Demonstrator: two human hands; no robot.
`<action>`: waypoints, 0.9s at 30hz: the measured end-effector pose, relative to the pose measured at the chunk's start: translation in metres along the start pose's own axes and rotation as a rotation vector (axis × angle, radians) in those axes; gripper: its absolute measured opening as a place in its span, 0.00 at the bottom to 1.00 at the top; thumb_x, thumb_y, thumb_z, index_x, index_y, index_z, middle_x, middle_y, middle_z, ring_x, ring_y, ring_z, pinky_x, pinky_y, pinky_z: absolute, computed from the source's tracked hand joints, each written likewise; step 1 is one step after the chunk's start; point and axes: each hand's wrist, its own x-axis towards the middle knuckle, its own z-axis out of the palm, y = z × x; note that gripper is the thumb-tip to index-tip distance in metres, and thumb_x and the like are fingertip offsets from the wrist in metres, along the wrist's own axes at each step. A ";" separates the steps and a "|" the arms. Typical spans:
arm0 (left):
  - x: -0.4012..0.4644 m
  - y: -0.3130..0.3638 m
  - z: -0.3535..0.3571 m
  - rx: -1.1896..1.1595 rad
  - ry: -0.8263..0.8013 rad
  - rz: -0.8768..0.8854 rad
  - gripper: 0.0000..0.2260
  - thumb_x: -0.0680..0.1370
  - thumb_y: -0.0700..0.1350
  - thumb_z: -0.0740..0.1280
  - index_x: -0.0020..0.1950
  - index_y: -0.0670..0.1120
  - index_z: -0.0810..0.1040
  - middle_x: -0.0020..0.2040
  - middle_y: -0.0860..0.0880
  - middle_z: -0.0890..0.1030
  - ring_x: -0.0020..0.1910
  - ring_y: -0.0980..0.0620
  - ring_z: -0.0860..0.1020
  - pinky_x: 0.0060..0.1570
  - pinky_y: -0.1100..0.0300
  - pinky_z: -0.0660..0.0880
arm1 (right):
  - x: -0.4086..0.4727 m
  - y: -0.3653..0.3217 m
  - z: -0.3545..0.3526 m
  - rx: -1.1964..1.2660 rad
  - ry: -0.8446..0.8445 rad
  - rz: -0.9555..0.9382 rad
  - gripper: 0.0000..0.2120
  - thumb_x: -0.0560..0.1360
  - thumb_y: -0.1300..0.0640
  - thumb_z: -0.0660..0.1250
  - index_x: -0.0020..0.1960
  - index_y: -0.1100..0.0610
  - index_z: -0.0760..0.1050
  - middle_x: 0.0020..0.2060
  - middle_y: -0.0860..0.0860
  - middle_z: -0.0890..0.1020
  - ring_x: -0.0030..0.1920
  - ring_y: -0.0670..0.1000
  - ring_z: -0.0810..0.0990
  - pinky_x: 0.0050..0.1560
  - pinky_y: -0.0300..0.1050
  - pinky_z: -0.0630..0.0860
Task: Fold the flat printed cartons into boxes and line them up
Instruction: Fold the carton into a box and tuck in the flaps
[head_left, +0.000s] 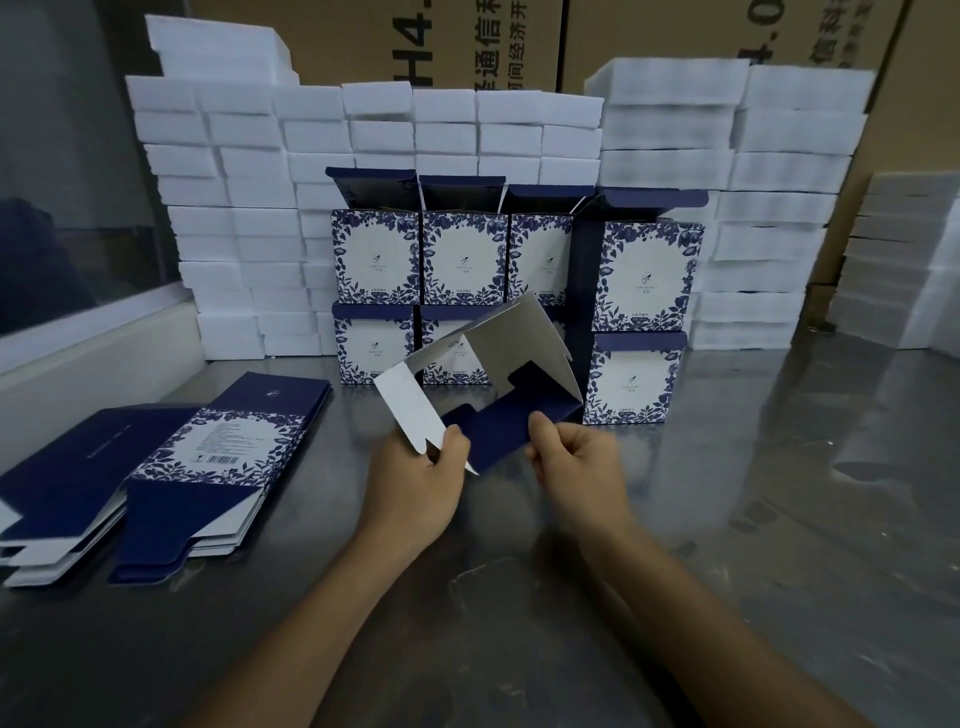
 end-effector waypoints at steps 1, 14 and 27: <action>0.000 0.000 0.000 0.003 0.010 -0.002 0.21 0.71 0.51 0.63 0.37 0.30 0.72 0.32 0.34 0.76 0.35 0.35 0.78 0.41 0.34 0.78 | 0.000 0.000 0.000 0.010 0.016 -0.010 0.25 0.82 0.52 0.65 0.26 0.53 0.73 0.21 0.50 0.69 0.23 0.46 0.63 0.24 0.38 0.61; 0.005 -0.009 -0.003 0.139 0.070 0.055 0.17 0.74 0.36 0.66 0.26 0.42 0.66 0.20 0.52 0.72 0.22 0.57 0.71 0.24 0.69 0.66 | 0.008 -0.001 -0.017 -0.120 0.246 -0.078 0.16 0.78 0.55 0.69 0.34 0.56 0.69 0.26 0.47 0.71 0.26 0.43 0.66 0.32 0.43 0.65; 0.010 -0.008 -0.013 0.094 0.058 0.254 0.18 0.72 0.54 0.65 0.63 0.60 0.71 0.60 0.62 0.75 0.59 0.64 0.72 0.55 0.68 0.68 | -0.003 -0.013 -0.011 0.063 -0.086 -0.445 0.24 0.79 0.67 0.56 0.66 0.43 0.70 0.57 0.36 0.79 0.61 0.41 0.78 0.56 0.37 0.76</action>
